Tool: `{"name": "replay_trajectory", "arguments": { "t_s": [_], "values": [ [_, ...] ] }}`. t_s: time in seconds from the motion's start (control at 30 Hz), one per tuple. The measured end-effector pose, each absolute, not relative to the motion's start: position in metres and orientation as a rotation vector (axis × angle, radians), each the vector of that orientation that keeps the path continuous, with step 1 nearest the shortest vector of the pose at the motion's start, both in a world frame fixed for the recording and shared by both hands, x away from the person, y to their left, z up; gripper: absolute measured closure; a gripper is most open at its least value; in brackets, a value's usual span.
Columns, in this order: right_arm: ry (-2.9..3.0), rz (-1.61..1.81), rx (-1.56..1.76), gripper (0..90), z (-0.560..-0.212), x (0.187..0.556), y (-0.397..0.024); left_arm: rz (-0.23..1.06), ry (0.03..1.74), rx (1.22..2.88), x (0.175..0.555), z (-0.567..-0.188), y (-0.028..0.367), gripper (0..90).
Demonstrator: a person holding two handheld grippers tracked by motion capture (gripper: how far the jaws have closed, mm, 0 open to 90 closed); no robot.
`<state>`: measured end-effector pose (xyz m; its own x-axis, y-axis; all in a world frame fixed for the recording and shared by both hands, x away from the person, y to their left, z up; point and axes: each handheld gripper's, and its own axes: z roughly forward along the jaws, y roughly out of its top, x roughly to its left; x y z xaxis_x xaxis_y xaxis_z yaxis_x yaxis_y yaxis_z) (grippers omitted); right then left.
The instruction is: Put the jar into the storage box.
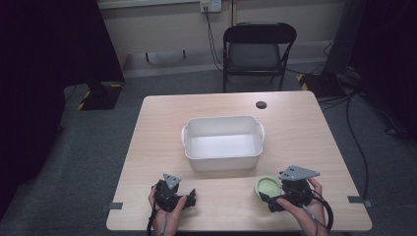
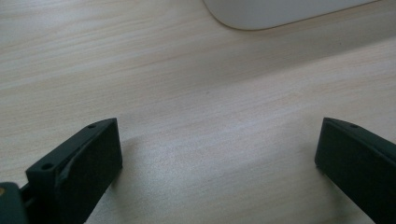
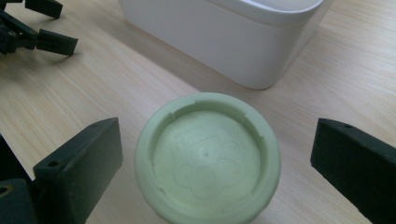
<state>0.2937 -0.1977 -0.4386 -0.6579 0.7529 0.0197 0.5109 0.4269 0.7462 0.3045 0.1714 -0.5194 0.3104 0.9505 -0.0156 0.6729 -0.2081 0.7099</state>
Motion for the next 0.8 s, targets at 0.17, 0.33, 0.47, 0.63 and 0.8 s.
{"name": "replay_trajectory", "arguments": {
  "t_s": [0.17, 0.33, 0.47, 0.63, 0.8],
  "values": [
    [2.418, 1.034, 1.076, 1.7, -0.441, 0.299, -0.194, 0.579, 1.434, 1.964, 0.305, -0.519, 0.171, 0.1],
    [2.483, 0.986, 1.066, 2.2, -0.446, 0.304, -0.19, 0.579, 1.434, 1.964, 0.304, -0.519, 0.171, 0.1],
    [2.528, 0.925, 1.074, 2.6, -0.452, 0.309, -0.187, 0.579, 1.434, 1.964, 0.304, -0.519, 0.171, 0.1],
    [2.562, 0.894, 1.08, 3.0, -0.455, 0.313, -0.186, 0.579, 1.435, 1.964, 0.304, -0.519, 0.171, 0.1],
    [2.601, 0.855, 1.088, 4.3, -0.46, 0.317, -0.184, 0.58, 1.434, 1.964, 0.305, -0.519, 0.171, 0.1]
  ]
}}
